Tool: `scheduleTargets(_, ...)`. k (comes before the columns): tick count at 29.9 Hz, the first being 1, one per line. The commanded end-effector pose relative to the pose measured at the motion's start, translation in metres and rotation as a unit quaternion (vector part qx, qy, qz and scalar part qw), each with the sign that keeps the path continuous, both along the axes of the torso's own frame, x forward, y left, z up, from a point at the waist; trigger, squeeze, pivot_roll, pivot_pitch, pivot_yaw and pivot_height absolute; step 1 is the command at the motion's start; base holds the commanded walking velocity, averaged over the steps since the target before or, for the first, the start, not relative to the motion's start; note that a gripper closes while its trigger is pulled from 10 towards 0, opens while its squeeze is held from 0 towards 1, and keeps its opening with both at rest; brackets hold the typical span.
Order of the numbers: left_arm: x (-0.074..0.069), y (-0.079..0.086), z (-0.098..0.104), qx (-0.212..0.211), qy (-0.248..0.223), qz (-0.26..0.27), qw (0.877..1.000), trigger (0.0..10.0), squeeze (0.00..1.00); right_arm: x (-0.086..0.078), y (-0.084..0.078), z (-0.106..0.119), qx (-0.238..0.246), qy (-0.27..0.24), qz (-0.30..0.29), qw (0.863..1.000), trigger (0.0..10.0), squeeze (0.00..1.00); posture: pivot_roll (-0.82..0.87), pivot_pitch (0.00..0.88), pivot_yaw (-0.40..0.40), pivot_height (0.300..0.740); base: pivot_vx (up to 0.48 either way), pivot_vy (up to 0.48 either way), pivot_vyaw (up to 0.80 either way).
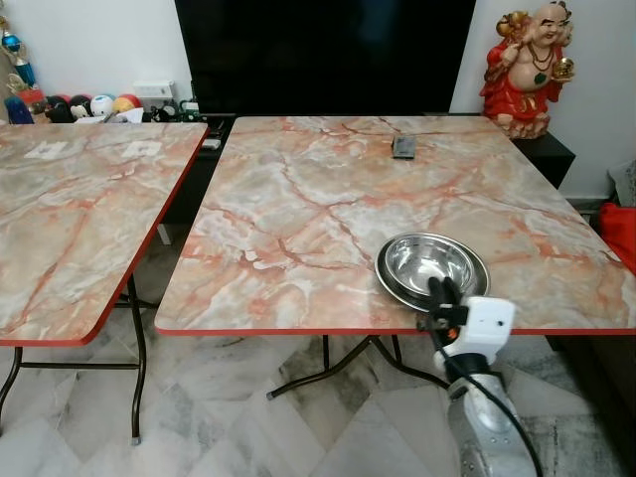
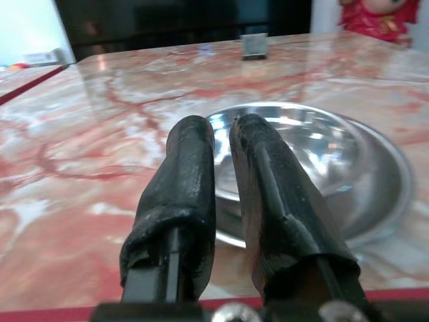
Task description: Setting the table
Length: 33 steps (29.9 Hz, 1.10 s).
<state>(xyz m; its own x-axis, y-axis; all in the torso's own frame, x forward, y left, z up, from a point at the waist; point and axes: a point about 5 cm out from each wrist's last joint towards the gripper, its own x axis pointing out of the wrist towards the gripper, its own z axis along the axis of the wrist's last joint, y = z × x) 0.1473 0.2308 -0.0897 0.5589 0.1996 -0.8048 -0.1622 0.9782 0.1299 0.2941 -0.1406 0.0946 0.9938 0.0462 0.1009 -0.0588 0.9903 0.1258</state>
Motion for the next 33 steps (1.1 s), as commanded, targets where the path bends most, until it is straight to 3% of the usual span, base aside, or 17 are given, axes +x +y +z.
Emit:
scheduleTargets(1,-0.001,0.004,0.001,0.002,0.002,-0.001,1.000,10.0,0.00,0.003,0.006,0.003,0.002,0.000,0.009,1.000,10.0,0.00,-0.01,0.000,0.024,0.740,0.000,0.000,0.00)
scheduleTargets(10,0.005,0.007,0.003,0.008,0.004,-0.009,1.000,10.0,0.00,0.004,0.001,0.005,-0.007,0.004,0.003,1.000,10.0,0.00,-0.03,0.000,0.058,0.740,0.000,0.000,0.49)
scheduleTargets(17,0.002,0.002,0.001,0.002,0.006,-0.008,1.000,10.0,0.00,0.000,-0.010,0.001,0.002,0.018,-0.027,0.999,10.0,0.00,-0.04,0.000,0.032,0.740,0.000,0.000,0.29)
scheduleTargets(24,-0.004,-0.005,-0.003,-0.012,0.008,0.009,1.000,10.0,0.00,0.003,-0.002,0.008,0.005,0.018,-0.002,1.000,10.0,0.00,-0.01,0.000,-0.030,0.740,0.000,0.480,0.00)
scheduleTargets(33,-0.004,-0.007,-0.003,-0.017,0.004,0.028,0.999,10.0,0.00,0.011,0.003,0.014,0.010,0.019,0.000,1.000,10.0,0.00,0.01,0.000,-0.051,0.740,0.000,0.480,0.00)
